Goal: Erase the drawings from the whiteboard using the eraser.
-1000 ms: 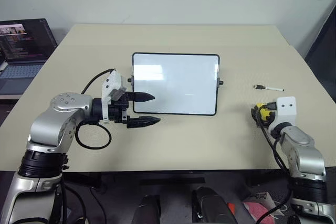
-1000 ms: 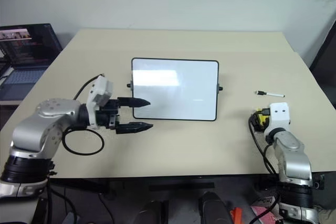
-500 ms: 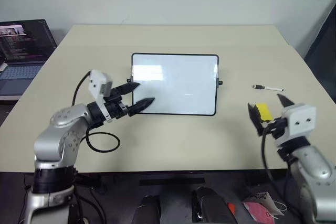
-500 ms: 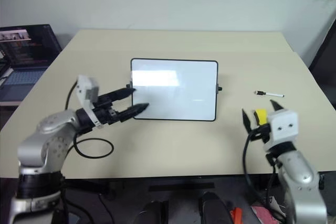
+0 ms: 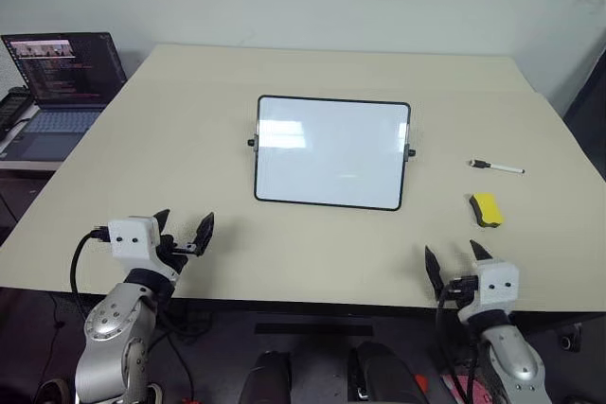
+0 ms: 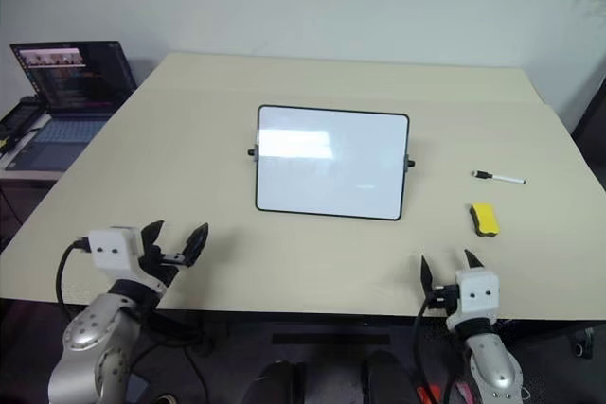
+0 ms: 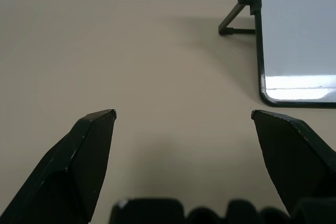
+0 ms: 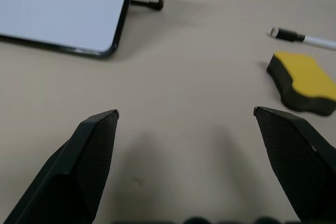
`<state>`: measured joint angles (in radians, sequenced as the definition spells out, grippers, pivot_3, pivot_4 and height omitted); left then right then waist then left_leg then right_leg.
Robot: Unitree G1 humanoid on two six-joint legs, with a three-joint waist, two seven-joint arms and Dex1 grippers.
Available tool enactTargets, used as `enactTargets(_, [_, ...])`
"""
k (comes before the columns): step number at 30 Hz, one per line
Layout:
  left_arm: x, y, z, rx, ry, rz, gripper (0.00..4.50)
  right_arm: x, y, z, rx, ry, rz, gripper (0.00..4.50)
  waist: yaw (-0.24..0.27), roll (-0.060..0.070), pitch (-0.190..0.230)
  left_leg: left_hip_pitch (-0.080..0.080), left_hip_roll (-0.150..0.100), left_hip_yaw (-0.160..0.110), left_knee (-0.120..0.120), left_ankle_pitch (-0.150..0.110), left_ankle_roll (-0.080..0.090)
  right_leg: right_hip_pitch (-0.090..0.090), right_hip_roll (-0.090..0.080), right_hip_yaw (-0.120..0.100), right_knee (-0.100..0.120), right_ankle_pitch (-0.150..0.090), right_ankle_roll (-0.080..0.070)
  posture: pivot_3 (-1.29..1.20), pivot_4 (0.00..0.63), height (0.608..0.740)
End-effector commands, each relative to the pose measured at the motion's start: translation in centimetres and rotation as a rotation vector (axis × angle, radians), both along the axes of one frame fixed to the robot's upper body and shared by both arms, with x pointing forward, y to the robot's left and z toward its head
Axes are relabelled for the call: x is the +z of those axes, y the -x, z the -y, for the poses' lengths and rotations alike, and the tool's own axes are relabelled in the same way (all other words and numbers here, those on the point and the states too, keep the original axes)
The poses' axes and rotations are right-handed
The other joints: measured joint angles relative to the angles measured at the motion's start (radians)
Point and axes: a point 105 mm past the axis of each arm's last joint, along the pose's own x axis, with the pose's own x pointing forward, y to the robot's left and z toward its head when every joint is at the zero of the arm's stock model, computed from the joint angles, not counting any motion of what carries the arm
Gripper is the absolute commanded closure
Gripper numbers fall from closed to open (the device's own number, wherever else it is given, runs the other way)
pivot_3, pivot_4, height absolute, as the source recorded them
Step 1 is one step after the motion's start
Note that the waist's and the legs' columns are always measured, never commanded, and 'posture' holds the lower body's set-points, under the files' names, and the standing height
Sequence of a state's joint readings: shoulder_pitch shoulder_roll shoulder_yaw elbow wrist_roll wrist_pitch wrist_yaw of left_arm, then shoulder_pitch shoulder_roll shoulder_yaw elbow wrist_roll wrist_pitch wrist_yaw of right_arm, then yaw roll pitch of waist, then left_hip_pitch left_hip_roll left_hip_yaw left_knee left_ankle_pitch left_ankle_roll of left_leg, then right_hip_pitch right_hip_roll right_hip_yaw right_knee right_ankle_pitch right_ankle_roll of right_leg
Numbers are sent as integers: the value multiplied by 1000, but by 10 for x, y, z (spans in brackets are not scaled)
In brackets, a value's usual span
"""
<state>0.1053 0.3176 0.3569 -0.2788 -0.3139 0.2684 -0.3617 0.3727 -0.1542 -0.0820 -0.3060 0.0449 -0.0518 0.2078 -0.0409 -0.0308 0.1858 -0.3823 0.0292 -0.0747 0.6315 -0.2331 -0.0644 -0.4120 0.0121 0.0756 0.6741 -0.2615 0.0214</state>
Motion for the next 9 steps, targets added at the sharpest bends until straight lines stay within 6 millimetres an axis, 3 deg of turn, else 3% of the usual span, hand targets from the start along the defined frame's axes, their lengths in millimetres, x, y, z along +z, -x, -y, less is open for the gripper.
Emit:
enactTargets(1, [27, -11, 9, -33, -55, 106, 0, 17, -2, 3, 21, 16, 78, 42, 2, 0, 0, 0, 0, 0, 0, 0, 0, 0, 0, 0, 0, 0, 0, 0, 150, 740])
enactTargets(5, [23, -15, 8, -50, -71, 86, 0, 29, 1, 5, 23, 18, 92, 42, 2, 1, -1, 0, 0, 0, -2, 0, -1, 0, 1, -1, 0, 0, 0, 0, 150, 740])
enactTargets(9, [12, -20, 28, -114, -53, 66, 0, 37, 0, 14, 22, 52, 75, 42, 2, 1, -1, 0, 1, 0, -3, -2, -3, 0, 1, -2, 1, -4, 2, 0, 150, 740])
